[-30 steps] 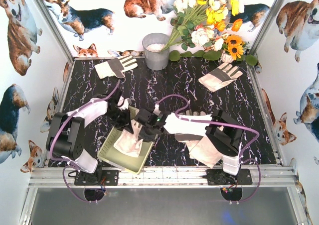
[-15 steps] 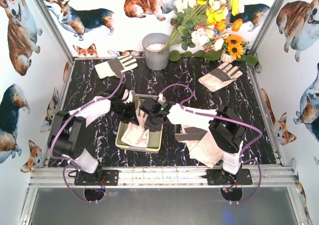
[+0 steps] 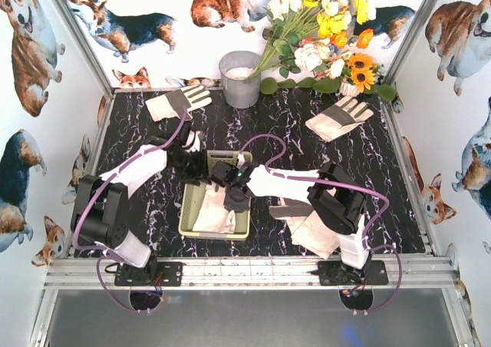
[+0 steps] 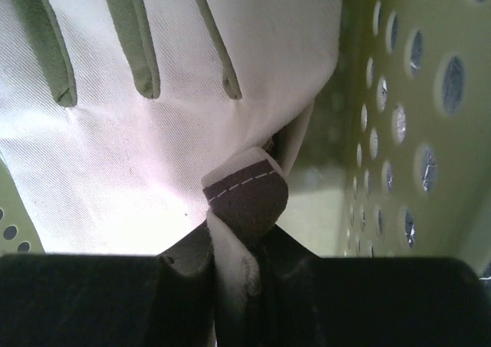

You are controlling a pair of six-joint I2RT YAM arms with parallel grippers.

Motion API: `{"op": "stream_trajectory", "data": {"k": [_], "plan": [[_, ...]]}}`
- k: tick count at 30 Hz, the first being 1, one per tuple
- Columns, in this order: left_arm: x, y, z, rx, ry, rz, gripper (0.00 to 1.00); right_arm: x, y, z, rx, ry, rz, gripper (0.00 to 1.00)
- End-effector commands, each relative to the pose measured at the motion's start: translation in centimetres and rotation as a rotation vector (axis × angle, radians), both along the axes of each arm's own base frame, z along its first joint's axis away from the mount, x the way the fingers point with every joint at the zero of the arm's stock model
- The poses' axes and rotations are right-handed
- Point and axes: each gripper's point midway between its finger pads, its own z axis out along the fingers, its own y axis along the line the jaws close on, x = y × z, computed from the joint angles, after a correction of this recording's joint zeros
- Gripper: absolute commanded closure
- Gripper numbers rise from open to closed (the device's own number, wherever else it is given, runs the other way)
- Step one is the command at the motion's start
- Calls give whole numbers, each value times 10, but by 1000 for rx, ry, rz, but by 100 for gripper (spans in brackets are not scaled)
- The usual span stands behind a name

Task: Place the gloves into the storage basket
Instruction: Place the glove in the bin.

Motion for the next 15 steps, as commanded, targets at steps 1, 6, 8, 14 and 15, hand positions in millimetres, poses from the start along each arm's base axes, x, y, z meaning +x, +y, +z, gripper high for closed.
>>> {"op": "stream_trajectory", "data": {"k": [1,6,8,14,15], "plan": [[18,2,36,3,-116,-1,51,11,12,8,24,-62,83,100],[26,18,57,40,-185,53,39,19,26,14,83,-118,146,100],[27,27,59,65,-192,72,37,20,29,16,94,-130,166,100],[28,54,58,64,-194,162,32,20,33,15,110,-140,208,100],[28,58,57,57,-191,173,32,20,33,14,113,-142,209,100]]}}
